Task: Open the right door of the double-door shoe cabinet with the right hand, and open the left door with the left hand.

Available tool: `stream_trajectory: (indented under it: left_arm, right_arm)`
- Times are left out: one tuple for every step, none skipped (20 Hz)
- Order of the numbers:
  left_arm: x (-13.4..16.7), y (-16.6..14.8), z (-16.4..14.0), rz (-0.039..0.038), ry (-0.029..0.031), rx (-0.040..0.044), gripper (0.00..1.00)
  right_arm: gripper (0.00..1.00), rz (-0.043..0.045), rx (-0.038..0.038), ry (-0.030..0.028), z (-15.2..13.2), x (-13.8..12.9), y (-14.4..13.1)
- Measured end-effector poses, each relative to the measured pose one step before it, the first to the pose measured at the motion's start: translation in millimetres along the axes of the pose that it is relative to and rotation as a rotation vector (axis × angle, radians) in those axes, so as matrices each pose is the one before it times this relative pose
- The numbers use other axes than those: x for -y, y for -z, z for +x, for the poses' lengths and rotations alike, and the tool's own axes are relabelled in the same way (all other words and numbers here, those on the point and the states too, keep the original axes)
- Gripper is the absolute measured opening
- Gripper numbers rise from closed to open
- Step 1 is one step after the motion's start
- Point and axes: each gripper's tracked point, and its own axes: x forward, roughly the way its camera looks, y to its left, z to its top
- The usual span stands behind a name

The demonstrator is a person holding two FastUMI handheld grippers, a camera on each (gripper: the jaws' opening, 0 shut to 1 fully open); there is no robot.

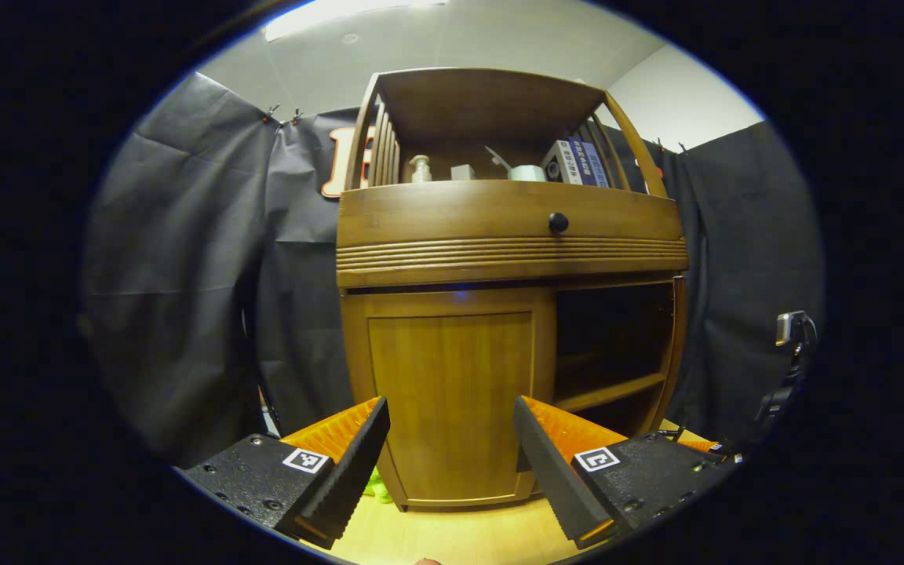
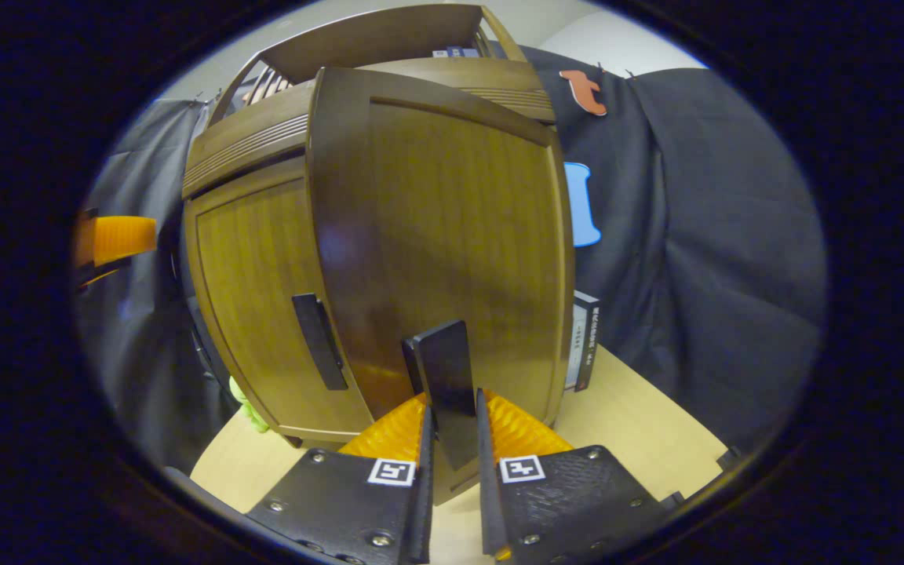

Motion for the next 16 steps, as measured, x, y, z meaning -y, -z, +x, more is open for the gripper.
stream_trajectory:
  left_arm:
    - [8.09,3.57,2.21,0.00157,0.01701,-0.00979,0.98]
    - [7.30,4.59,1.56,0.00092,0.01510,-0.00952,0.98]
    - [7.34,2.85,1.90,-0.00037,0.01506,-0.00611,0.97]
    - [7.20,2.56,1.97,0.00045,0.01423,-0.00467,0.97]
    - [6.50,2.74,3.03,0.00092,0.01345,-0.00586,0.97]
    - [6.67,4.08,2.45,-0.00039,0.01430,-0.00888,0.97]
    - [5.92,3.68,2.37,-0.00293,0.01453,-0.00938,0.97]
    - [6.61,4.33,3.03,-0.00449,0.01561,-0.00899,0.97]
    - [6.02,3.18,2.33,-0.00434,0.01246,-0.00795,0.97]
    - [5.15,3.65,3.40,-0.00411,0.01007,-0.00906,0.97]
    - [4.08,2.75,2.60,-0.00469,0.00786,-0.00864,0.97]
    - [3.97,2.00,3.56,-0.00580,0.00832,-0.00433,0.97]
    - [4.04,1.59,2.84,-0.00455,0.00648,-0.00382,0.97]
    - [3.28,2.05,2.97,-0.00224,0.00541,-0.00146,0.97]
    - [1.66,1.02,3.79,0.00042,0.00293,-0.00150,0.98]
    - [2.40,1.70,2.09,0.00291,0.00158,-0.00219,0.97]
  right_arm:
    - [0.25,-0.00205,-0.00297,0.00407,-4.74,6.25,0.34]
    - [0.25,0.00178,-0.00250,0.00514,-3.29,6.48,0.60]
    - [0.25,0.00359,-0.00271,0.00895,-4.18,7.52,0.24]
    - [0.25,0.00362,-0.00093,0.01305,-4.24,7.65,1.66]
    - [0.25,-0.00201,-0.00110,0.01249,-3.11,8.33,0.41]
    - [0.29,-0.00464,-0.00051,0.01428,-4.22,9.10,-0.71]
    - [0.25,-0.00828,-0.00232,0.01227,-3.44,9.14,-1.01]
    - [0.25,-0.01026,-0.00254,0.00657,-3.65,7.59,0.78]
    - [0.25,-0.00703,-0.00149,0.00453,-3.01,8.00,-0.30]
    - [0.25,0.00256,0.00013,0.00739,-2.23,9.32,-0.07]
    - [0.25,0.01238,-0.00201,0.01039,-2.52,9.14,-0.78]
    - [0.25,0.01652,0.00012,0.00908,-0.91,8.43,-2.47]
    - [0.25,0.01249,0.00415,0.00910,-2.39,7.22,-3.32]
    - [0.25,0.00132,0.00340,0.01577,-0.90,8.05,-1.25]
    - [0.25,-0.01162,0.00582,0.02552,-7.02,9.85,-3.26]
    - [0.29,-0.01133,0.00700,0.02074,1.93,11.14,-1.03]
